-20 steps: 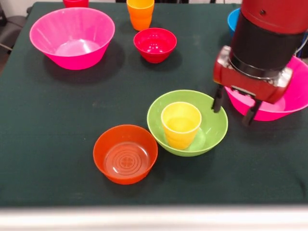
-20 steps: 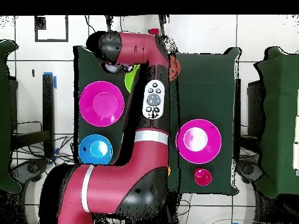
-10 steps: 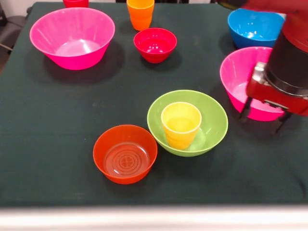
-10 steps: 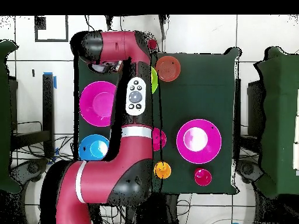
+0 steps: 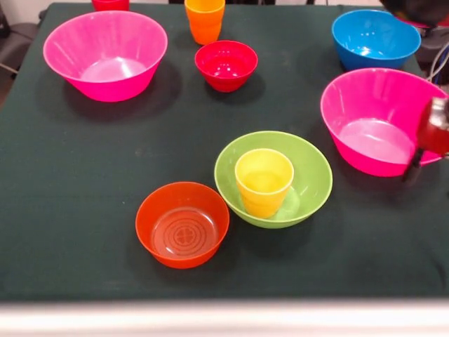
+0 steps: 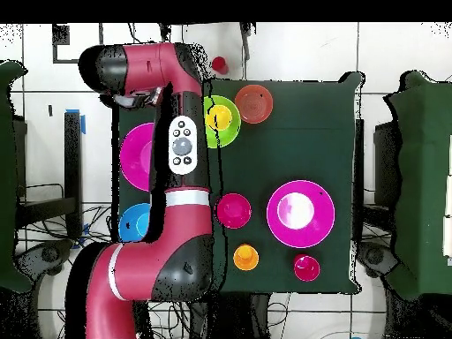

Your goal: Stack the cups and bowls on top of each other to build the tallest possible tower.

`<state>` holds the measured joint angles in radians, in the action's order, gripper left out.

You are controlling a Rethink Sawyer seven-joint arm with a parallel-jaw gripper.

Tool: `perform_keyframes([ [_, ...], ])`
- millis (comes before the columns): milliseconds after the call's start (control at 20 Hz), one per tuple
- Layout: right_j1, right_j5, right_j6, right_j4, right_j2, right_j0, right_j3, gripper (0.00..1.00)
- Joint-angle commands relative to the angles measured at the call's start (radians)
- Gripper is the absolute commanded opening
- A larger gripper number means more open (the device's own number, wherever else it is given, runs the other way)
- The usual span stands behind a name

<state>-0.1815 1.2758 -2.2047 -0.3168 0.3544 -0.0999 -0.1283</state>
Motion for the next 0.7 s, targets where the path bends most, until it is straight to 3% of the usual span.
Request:
perform_keyframes([
  [50, -0.157, -0.01, -0.264, -0.245, 0.239, -0.01, 0.111, 1.0],
  [100, -0.138, -0.021, -0.246, -0.174, 0.163, -0.011, 0.068, 1.0],
  [200, -0.033, -0.099, -0.179, -0.058, 0.035, -0.016, -0.145, 1.0],
  [250, -0.021, -0.112, -0.175, -0.059, 0.038, -0.021, -0.181, 1.0],
  [300, -0.037, -0.117, -0.121, -0.06, 0.048, 0.045, -0.169, 1.0],
  [350, -0.039, -0.117, -0.123, -0.058, 0.056, 0.049, -0.171, 1.0],
  [400, 0.023, -0.148, -0.108, -0.031, 0.036, 0.044, -0.268, 1.0],
  [550, 0.112, -0.188, -0.094, 0.003, 0.042, 0.034, -0.408, 1.0],
  [700, 0.159, -0.206, -0.087, 0.014, 0.054, 0.034, -0.477, 1.0],
])
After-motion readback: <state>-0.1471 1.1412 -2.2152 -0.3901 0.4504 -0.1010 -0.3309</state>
